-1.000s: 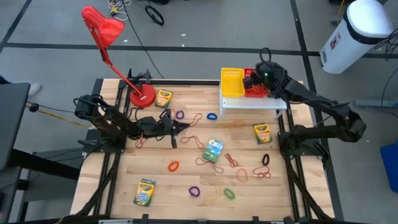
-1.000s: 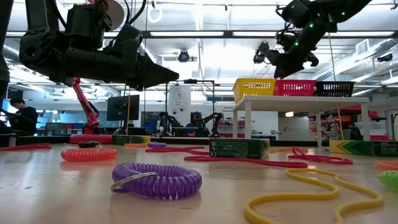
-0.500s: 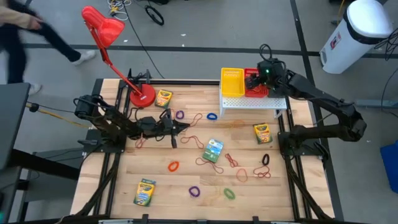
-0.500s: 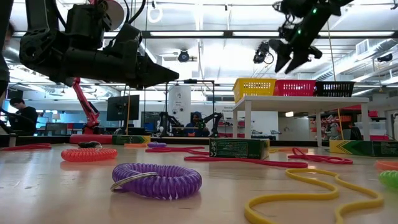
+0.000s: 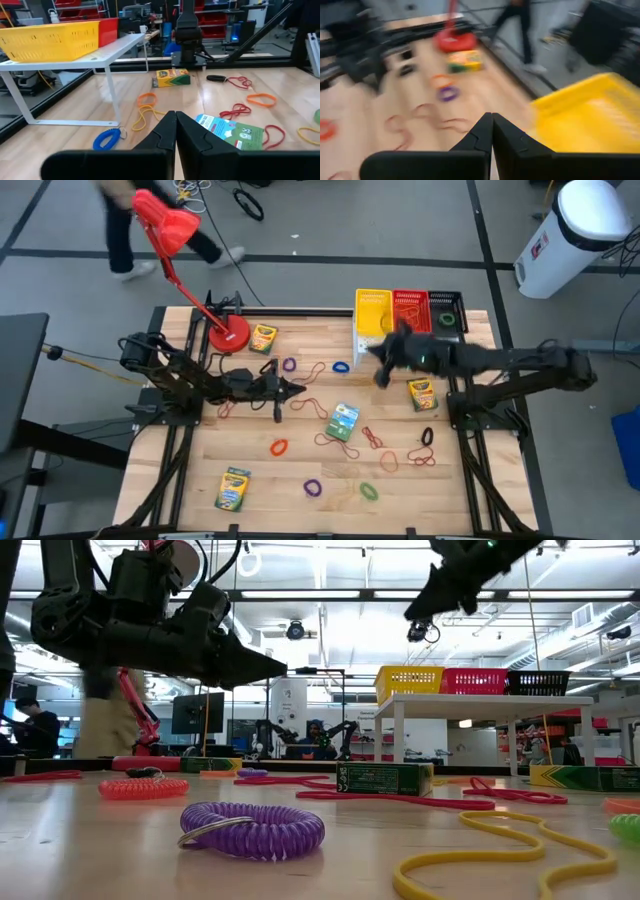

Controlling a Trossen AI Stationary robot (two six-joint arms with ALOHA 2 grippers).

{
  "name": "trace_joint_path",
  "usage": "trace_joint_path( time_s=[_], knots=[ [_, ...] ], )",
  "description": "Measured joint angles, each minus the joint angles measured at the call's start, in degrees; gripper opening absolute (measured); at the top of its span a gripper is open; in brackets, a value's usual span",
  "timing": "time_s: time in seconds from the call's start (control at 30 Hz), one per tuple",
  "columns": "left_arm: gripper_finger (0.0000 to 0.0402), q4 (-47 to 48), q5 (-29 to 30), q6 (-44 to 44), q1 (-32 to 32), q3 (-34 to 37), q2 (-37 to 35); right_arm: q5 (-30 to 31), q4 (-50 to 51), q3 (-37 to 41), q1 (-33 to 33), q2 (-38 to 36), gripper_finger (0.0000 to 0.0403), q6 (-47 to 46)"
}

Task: Pick & Place Office Desk Supplies
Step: Put the yellow crayon box on the yellow basket

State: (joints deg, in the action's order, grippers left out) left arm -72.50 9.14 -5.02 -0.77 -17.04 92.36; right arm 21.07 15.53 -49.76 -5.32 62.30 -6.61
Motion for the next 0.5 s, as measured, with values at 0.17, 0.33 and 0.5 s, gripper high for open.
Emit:
trace_joint_path(
  time_s=[0.17, 0.33, 0.5],
  knots=[
    [0.0012, 2.05, -0.70, 2.66, -0.83, 0.00, 0.00, -0.04, -14.51, 11.37, 8.63, 0.00, 0.0008, 0.07],
    [0.0012, 2.22, -0.69, 5.48, -2.62, 0.00, 0.00, -0.10, -22.76, 18.33, 14.03, -0.07, 0.0011, -2.16],
    [0.0012, 2.95, -0.66, 7.39, -4.42, -0.02, 0.27, -1.01, -23.68, 22.70, 15.83, -0.02, 0.0010, -13.81]
  ],
)
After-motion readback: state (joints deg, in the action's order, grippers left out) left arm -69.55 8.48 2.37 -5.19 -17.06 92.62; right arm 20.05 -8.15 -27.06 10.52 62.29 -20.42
